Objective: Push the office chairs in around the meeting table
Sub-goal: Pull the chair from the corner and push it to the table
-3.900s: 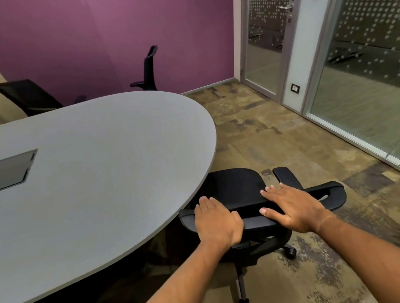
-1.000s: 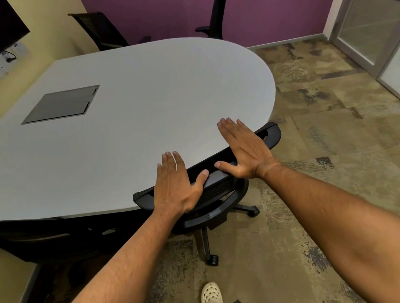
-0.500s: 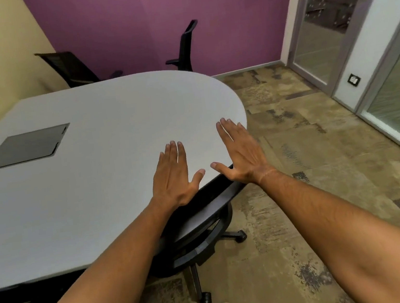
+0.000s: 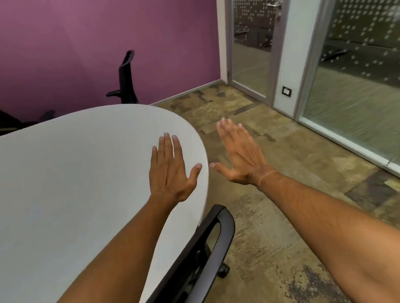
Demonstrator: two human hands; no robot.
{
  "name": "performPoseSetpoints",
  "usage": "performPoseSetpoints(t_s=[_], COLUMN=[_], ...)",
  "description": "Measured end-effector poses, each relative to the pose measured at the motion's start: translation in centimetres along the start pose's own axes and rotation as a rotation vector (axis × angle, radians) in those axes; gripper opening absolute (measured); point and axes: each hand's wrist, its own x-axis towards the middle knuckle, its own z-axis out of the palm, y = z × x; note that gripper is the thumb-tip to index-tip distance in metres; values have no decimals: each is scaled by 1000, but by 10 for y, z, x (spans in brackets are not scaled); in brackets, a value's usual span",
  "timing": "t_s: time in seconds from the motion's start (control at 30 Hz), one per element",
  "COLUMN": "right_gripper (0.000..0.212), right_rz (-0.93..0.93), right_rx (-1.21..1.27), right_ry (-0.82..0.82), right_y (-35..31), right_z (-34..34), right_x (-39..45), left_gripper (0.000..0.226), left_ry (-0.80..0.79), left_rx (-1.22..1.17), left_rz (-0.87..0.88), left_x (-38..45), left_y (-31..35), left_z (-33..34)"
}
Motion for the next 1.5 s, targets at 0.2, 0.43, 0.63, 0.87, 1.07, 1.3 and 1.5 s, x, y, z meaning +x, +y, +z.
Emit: performPoseSetpoints(t_s=[0.2,0.43,0.63,0.87,1.07,1.3,1.5], right_gripper=[96,98,98,98,97,97,97], right_rz=[27,-2,-44,-74,-113,-133,-172], right_rx=[-14,11,31,60,58,95,136], right_ry=[30,30,25,20,12,-17,-8], right_y=[71,184,272,338,394,438,470], right_z=[16,32,45,82,138,201,245], right_x=[41,110,178,269,360,495,596], left_gripper=[93,95,92,91,92,90,92], left_ry=[24,59,67,101,118,110,86], left_rx=[-29,-46,-50,-36,-30,-32,4], left_rz=[51,10,-60,-107,-151,-206,-247], left_x=[81,195,285,386,491,624,716], left_y=[30,82,119,118,94,43,8], left_z=[24,59,78,111,158,194,220])
